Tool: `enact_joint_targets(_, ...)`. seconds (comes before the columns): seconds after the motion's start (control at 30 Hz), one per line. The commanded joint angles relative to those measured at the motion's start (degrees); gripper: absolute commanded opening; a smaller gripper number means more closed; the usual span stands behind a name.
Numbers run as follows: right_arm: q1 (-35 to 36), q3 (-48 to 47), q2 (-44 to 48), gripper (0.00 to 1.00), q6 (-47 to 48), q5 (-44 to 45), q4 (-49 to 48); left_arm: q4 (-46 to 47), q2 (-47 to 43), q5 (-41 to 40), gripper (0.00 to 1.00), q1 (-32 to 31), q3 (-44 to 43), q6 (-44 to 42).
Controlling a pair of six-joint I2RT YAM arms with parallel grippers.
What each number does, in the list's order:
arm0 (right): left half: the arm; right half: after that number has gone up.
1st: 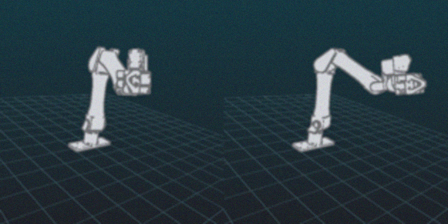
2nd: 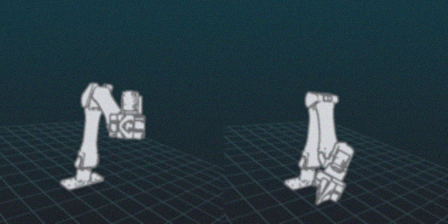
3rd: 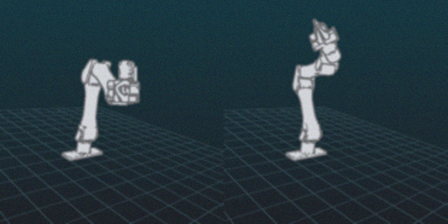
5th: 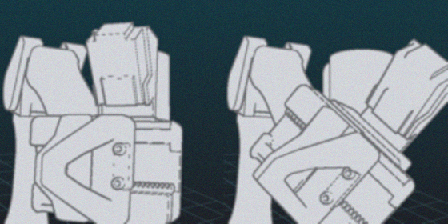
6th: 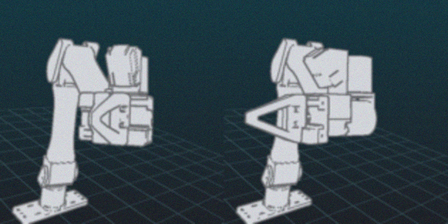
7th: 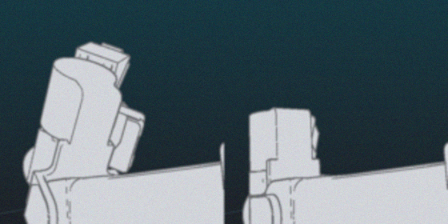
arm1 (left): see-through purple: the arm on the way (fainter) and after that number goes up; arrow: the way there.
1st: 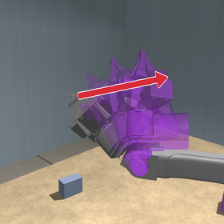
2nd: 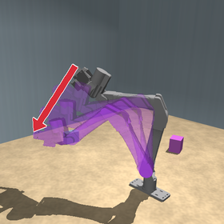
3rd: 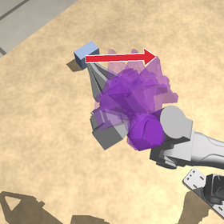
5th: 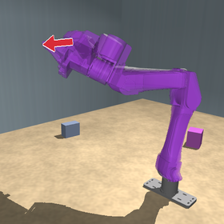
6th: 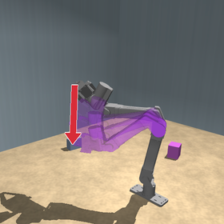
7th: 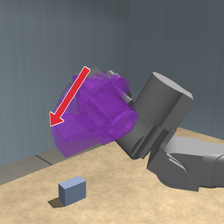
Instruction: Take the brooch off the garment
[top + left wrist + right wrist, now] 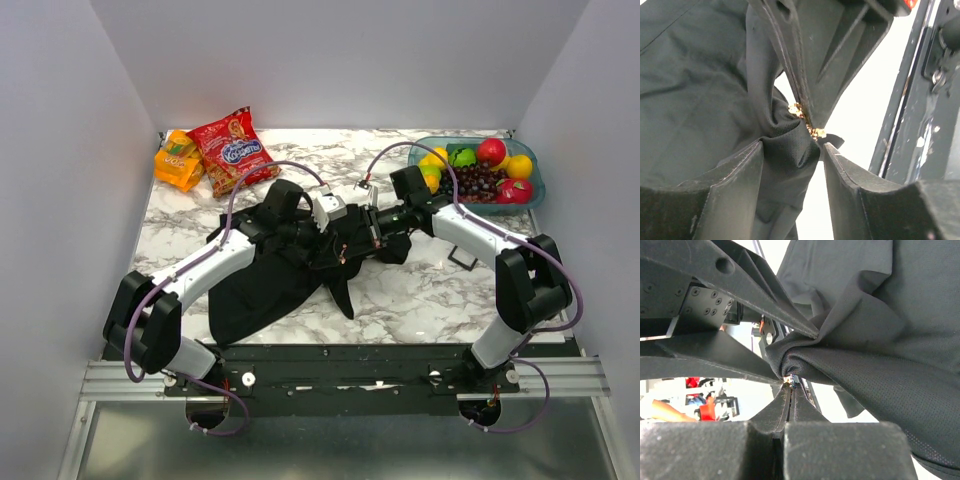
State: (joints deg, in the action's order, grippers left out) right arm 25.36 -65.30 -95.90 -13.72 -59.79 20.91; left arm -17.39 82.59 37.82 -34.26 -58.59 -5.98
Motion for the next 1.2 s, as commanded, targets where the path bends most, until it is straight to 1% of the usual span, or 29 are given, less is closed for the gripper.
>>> enact_joint_targets(0.0, -1.02, -2.11, 1.77, 0.01, 2.73, 0.29, 2.65, -3.53, -1.20, 2.69, 0.52, -0.46, 0.67, -8.08)
enact_joint_targets(0.07, -1.19, -2.73, 1.33, 0.00, 3.78, 0.72, 3.44, -3.53, -0.59, 2.34, 0.47, -0.46, 0.49, -8.78)
enact_joint_targets(0.1, -1.20, -2.90, 1.33, 0.00, 4.13, 0.81, 3.53, -3.53, -0.32, 2.17, 0.39, -0.46, -0.03, -8.87)
enact_joint_targets(0.17, -1.20, -2.91, 1.07, 0.00, 5.18, 0.90, 3.70, -3.70, 0.55, 0.86, 0.26, -0.46, -1.08, -9.40)
enact_joint_targets(0.2, -1.20, -2.91, 0.80, 0.00, 5.54, 0.99, 3.79, -4.05, 0.82, 0.24, 0.14, -0.46, -2.22, -10.62)
enact_joint_targets(0.3, -1.20, -2.38, 0.71, 0.01, 7.38, 1.78, 4.14, -5.37, 1.52, -2.83, 0.00, -0.46, -4.42, -13.43)
enact_joint_targets(0.4, -1.20, -1.85, 0.54, 0.00, 8.26, 2.04, 3.97, -4.85, 1.87, -3.37, 0.00, -0.46, -5.92, -13.80)
enact_joint_targets(0.5, -1.02, -2.38, -0.34, 0.00, 9.05, 1.96, 3.53, -2.92, 3.10, -2.58, 0.00, -0.37, -7.59, -10.12)
enact_joint_targets(0.53, -0.93, -2.64, -0.60, 0.00, 9.32, 1.87, 3.44, -1.96, 3.37, -2.49, 0.00, -0.46, -7.77, -7.15)
enact_joint_targets(0.73, 0.30, -3.34, -1.31, 0.00, 11.43, 1.78, 3.18, 2.27, 4.25, -1.96, 0.00, -0.37, -8.03, -1.59)
enact_joint_targets(0.83, 0.82, -3.26, -1.66, 0.01, 12.22, 1.78, 2.74, 3.85, 4.07, 0.49, 0.00, 0.24, -7.42, 0.44)
enact_joint_targets(0.9, 1.18, -3.26, -1.92, 0.00, 12.48, 1.34, 2.21, 4.47, 4.25, 4.35, 0.00, 0.33, -7.24, 1.93)
enact_joint_targets(1.0, 1.79, -3.17, -2.28, 0.00, 13.19, 0.12, 1.68, 5.87, 4.69, 7.70, 0.00, 1.03, -6.98, 5.00)
enact_joint_targets(1.03, 1.88, -3.26, -2.28, 0.00, 13.19, -0.58, 1.59, 6.05, 5.21, 8.40, 0.02, 1.21, -6.98, 5.36)
enact_joint_targets(1.07, 1.97, -3.34, -2.28, 0.00, 13.19, -1.20, 1.51, 5.88, 5.65, 9.36, 0.06, 1.82, -7.24, 5.54)
enact_joint_targets(1.1, 1.97, -3.26, -2.36, 0.00, 14.93, -2.25, 1.33, 5.61, 6.09, 11.03, 0.14, 2.09, -7.76, 5.71)
enact_joint_targets(1.17, 1.97, -3.08, -2.28, 0.00, 15.47, -3.31, 0.45, 5.87, 7.76, 13.06, 0.20, 2.62, -8.29, 8.16)
